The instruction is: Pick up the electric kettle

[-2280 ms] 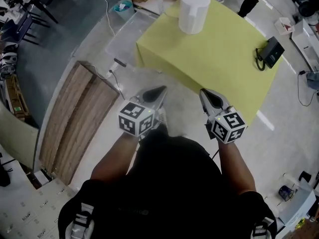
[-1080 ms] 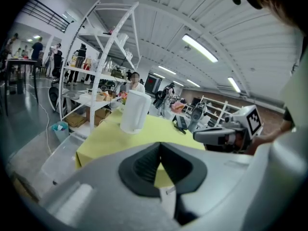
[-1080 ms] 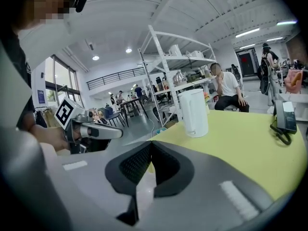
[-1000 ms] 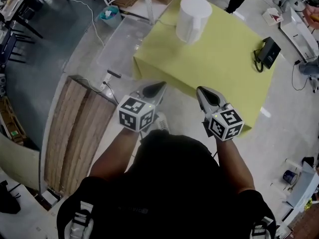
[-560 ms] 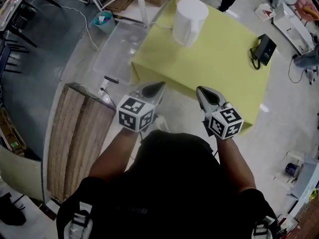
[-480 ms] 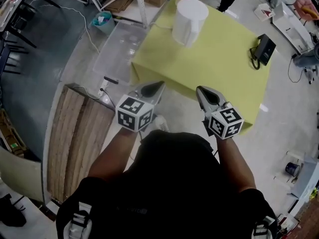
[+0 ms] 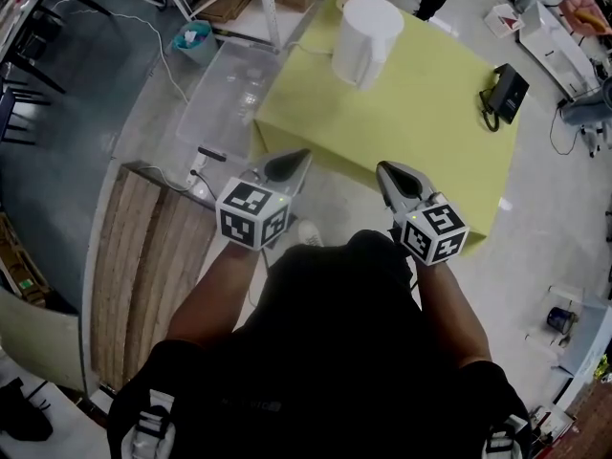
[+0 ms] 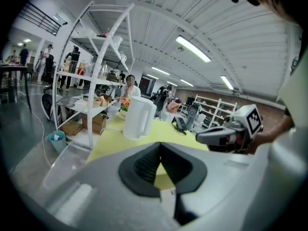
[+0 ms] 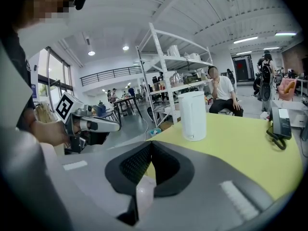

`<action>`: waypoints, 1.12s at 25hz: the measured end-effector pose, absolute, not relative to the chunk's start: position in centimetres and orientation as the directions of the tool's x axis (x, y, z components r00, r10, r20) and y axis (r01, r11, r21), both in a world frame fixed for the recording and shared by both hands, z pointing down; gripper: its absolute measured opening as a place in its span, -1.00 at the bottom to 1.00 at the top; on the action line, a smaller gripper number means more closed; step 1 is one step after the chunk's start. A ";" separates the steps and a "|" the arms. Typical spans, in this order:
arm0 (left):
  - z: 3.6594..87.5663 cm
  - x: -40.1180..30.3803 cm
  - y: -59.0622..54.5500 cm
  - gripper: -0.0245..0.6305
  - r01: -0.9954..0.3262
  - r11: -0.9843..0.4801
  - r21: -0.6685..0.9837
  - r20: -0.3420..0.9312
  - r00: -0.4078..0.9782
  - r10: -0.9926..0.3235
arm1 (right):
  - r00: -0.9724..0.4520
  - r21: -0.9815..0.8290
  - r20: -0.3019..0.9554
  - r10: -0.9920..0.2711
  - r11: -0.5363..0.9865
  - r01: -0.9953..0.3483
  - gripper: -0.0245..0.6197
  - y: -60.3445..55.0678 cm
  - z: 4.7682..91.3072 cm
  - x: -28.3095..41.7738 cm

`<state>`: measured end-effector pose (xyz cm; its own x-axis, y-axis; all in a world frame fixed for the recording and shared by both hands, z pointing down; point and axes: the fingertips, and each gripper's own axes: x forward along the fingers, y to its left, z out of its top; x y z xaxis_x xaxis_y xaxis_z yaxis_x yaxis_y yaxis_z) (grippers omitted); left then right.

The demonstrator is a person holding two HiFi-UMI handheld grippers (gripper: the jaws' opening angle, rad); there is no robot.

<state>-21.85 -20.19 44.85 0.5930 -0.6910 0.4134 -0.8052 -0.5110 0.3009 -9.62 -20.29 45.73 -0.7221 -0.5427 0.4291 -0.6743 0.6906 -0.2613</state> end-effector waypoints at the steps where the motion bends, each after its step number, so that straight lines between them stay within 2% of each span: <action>1: 44.9 -21.9 -20.2 -0.92 -0.805 -0.510 0.303 0.413 0.593 -0.691 | -0.721 -0.261 0.429 -0.544 0.690 -0.675 -0.90 -20.3 45.8 -9.7; 22: 45.4 -23.7 -22.2 -0.92 -0.849 -0.444 0.288 0.424 0.529 -0.736 | -0.747 -0.258 0.421 -0.514 0.722 -0.642 -0.90 -23.7 46.6 -11.4; 28: 45.4 -23.4 -23.1 -0.92 -0.853 -0.443 0.275 0.439 0.522 -0.732 | -0.727 -0.229 0.421 -0.542 0.712 -0.664 -0.90 -26.0 46.1 -11.4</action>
